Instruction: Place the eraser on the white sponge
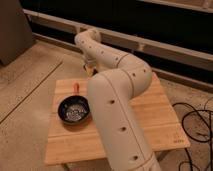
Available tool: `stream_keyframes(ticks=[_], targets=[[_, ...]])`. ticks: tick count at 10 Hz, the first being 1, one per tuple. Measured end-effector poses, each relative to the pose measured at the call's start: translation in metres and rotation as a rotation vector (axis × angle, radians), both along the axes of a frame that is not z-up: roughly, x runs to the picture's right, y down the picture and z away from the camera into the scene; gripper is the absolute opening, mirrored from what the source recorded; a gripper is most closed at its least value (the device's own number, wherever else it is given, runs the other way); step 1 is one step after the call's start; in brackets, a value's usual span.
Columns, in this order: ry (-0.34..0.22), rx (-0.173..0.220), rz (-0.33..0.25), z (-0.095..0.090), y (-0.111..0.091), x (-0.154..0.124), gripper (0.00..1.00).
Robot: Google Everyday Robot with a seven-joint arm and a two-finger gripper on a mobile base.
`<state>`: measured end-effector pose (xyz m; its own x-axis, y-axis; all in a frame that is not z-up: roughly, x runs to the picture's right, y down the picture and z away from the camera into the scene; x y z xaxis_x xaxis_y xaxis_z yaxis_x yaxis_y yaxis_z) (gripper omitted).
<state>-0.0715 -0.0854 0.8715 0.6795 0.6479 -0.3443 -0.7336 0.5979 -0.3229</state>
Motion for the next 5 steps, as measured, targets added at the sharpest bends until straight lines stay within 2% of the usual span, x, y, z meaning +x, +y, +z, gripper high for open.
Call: stream_keyframes(ticks=[2, 5], targets=[[-0.032, -0.013, 0.028, -0.030, 0.036, -0.007, 0.00], [-0.028, -0.014, 0.099, -0.054, 0.065, 0.005, 0.00]])
